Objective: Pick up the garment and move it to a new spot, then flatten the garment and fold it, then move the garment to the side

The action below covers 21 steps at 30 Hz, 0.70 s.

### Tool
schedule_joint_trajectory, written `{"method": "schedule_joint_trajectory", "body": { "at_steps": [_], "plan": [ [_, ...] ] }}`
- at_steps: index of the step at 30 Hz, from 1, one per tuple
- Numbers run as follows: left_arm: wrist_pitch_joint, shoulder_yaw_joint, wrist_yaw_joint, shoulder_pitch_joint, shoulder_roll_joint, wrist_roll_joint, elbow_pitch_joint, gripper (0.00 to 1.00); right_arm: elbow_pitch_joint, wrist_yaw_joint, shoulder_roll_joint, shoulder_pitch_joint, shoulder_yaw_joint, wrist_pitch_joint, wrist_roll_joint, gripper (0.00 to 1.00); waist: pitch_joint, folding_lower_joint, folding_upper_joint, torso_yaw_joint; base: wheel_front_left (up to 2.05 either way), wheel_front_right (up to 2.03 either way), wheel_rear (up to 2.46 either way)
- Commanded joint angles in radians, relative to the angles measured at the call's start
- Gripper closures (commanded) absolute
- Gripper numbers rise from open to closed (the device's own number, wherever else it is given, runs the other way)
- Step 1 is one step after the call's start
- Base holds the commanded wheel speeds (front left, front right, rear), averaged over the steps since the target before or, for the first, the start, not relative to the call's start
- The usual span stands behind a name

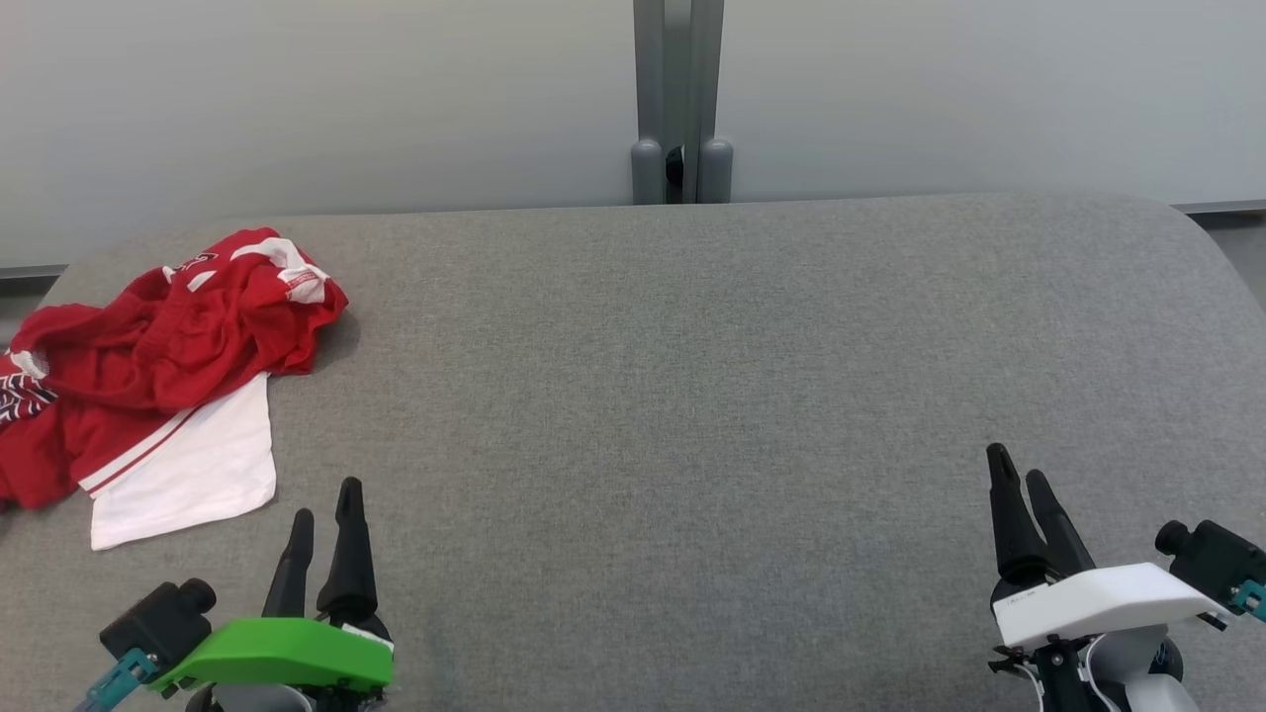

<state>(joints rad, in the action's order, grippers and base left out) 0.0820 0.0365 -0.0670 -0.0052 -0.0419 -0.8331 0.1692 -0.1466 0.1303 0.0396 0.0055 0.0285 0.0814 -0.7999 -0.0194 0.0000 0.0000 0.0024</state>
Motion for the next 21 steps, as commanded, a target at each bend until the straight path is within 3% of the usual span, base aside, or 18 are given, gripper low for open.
{"method": "schedule_joint_trajectory", "body": {
  "at_steps": [1,21],
  "plan": [
    [0.011,0.008,-0.001,0.005,-0.007,0.042,-0.010,0.00,0.016,0.000,0.006,0.001,-0.005,0.012,0.033,0.00,-0.001,0.0000,0.0000,0.000,0.00,0.00,0.00],
    [0.068,0.046,0.024,0.039,-0.008,0.258,-0.001,0.00,0.002,0.000,0.009,0.018,-0.032,0.069,0.302,0.00,-0.011,0.0000,0.0000,0.003,0.00,0.00,0.00]
  ]
}}
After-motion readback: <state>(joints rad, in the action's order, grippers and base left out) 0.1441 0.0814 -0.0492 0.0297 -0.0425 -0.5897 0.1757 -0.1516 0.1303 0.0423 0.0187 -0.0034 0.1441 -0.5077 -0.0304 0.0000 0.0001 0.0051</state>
